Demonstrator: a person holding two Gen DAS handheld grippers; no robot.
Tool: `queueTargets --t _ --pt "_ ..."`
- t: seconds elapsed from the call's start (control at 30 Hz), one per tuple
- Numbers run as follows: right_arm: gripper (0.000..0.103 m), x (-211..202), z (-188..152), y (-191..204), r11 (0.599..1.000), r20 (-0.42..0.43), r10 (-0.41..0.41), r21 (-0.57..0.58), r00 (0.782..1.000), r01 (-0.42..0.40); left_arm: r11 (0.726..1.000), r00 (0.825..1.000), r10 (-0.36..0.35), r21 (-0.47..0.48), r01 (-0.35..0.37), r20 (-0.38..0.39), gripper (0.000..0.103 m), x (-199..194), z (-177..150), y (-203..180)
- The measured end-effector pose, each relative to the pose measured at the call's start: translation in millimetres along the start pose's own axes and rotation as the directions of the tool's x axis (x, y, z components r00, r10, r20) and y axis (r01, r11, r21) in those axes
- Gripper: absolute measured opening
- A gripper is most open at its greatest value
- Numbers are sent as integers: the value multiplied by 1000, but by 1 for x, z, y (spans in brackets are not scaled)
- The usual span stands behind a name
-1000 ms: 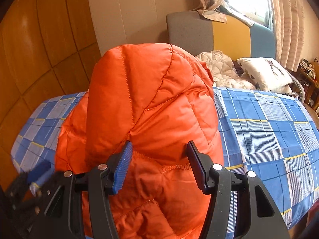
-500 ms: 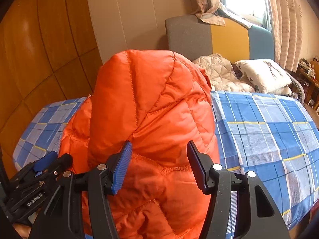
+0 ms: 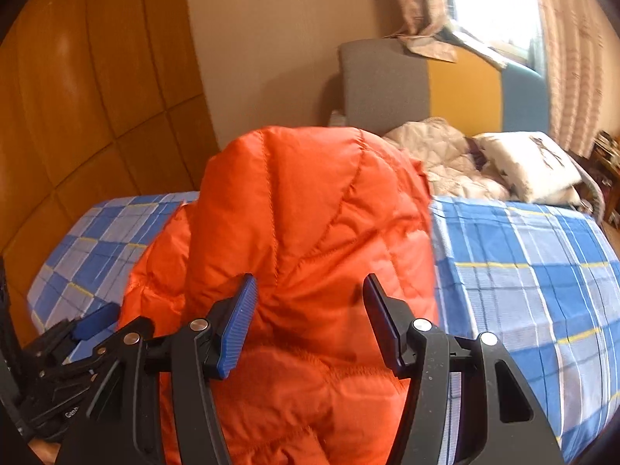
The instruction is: Fold large clothes
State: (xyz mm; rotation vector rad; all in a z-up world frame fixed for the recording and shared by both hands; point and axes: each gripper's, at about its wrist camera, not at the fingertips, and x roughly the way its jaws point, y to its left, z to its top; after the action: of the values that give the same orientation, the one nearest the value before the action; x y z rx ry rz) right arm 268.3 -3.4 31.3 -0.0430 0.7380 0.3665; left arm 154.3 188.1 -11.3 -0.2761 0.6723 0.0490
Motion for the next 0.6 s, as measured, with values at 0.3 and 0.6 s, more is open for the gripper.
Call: queueTargets --t 0.3,0.6 --pt "57 42 15 20 999 -112 25 -27 993 -28 996 1000 13 84 -11 -28 65 31 34 -7" --pt "57 96 -15 35 999 -196 -33 -24 980 29 999 989 32 3 -32 -142 58 91 6 20"
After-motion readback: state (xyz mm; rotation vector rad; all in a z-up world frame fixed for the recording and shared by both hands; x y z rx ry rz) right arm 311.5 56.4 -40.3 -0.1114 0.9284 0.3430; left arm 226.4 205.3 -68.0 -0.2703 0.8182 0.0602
